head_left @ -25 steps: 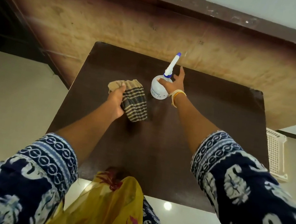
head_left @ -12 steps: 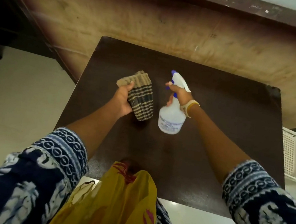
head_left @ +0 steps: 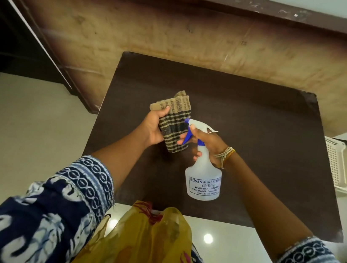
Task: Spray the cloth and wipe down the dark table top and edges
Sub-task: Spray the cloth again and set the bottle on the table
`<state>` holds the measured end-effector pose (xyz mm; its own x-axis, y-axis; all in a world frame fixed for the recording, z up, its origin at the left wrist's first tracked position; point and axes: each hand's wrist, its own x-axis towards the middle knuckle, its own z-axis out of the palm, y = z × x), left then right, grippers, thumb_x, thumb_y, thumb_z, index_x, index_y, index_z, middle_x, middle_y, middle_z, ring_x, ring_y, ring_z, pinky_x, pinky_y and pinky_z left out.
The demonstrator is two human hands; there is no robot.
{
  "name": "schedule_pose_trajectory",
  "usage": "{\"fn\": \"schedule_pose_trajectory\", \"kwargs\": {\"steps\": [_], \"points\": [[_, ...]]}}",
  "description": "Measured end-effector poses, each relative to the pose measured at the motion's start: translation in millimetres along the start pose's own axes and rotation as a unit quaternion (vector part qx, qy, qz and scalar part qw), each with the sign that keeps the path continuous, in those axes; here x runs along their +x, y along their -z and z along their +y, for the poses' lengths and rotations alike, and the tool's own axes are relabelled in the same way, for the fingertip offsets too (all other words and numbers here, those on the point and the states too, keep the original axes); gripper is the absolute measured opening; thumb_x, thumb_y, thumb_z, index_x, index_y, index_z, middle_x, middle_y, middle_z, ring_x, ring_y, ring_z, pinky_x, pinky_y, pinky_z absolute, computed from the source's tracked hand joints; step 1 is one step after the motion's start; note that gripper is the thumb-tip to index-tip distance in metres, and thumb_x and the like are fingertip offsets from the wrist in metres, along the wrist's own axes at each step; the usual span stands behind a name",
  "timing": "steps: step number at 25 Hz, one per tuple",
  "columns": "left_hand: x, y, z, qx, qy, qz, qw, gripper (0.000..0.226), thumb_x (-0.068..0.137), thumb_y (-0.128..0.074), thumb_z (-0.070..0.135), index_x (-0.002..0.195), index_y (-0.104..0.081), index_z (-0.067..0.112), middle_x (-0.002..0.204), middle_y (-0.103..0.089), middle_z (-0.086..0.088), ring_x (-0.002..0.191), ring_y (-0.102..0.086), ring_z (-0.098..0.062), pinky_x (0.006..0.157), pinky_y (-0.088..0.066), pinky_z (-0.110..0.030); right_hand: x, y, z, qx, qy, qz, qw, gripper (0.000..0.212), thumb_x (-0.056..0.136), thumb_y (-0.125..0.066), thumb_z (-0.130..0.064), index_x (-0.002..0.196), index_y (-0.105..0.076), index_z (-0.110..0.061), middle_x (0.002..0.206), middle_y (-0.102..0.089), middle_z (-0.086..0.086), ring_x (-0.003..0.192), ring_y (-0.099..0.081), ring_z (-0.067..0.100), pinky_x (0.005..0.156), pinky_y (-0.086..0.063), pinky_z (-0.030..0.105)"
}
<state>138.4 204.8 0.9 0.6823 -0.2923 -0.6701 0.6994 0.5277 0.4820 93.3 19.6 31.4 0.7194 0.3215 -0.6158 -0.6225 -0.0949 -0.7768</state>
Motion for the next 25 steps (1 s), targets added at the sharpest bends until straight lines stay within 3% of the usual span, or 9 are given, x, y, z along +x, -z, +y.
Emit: {"fn": "schedule_pose_trajectory", "kwargs": {"steps": [9, 15, 19, 25], "points": [[-25, 22, 4, 0.014, 0.003, -0.003, 1.0, 0.035, 0.099, -0.048, 0.028, 0.124, -0.061, 0.006, 0.119, -0.068, -0.02, 0.108, -0.066, -0.035, 0.087, -0.052, -0.051, -15, -38, 13, -0.051, 0.046, 0.074, 0.995, 0.035, 0.098, -0.05, -0.041, 0.089, -0.06, -0.008, 0.078, -0.063, 0.013, 0.038, -0.042, 0.01, 0.042, -0.044, 0.024], [-35, 28, 6, 0.006, 0.002, -0.013, 1.0, 0.029, 0.101, -0.046, 0.026, 0.108, -0.064, 0.005, 0.1, -0.073, -0.019, 0.101, -0.066, -0.035, 0.085, -0.051, -0.053, -17, -40, 24, -0.079, 0.046, 0.073, 0.993, 0.033, 0.097, -0.051, -0.042, 0.102, -0.062, -0.011, 0.089, -0.07, 0.009, 0.043, -0.048, 0.011, 0.045, -0.046, 0.024], [-38, 31, 7, 0.009, -0.001, -0.007, 1.0, 0.028, 0.1, -0.047, 0.026, 0.113, -0.063, 0.007, 0.113, -0.069, -0.018, 0.104, -0.066, -0.034, 0.084, -0.052, -0.052, -11, -40, 31, -0.079, 0.082, 0.104, 0.988, 0.022, 0.098, -0.051, -0.042, 0.102, -0.056, -0.02, 0.082, -0.063, 0.013, 0.04, -0.044, 0.01, 0.043, -0.046, 0.025], [-38, 31, 8, 0.004, 0.003, -0.007, 1.0, 0.028, 0.1, -0.046, 0.026, 0.112, -0.063, 0.007, 0.104, -0.073, -0.018, 0.102, -0.067, -0.035, 0.08, -0.052, -0.053, -10, -44, 25, -0.106, 0.066, 0.082, 0.989, 0.028, 0.099, -0.048, -0.039, 0.106, -0.06, -0.014, 0.086, -0.069, 0.005, 0.041, -0.049, 0.007, 0.044, -0.046, 0.022]]}}
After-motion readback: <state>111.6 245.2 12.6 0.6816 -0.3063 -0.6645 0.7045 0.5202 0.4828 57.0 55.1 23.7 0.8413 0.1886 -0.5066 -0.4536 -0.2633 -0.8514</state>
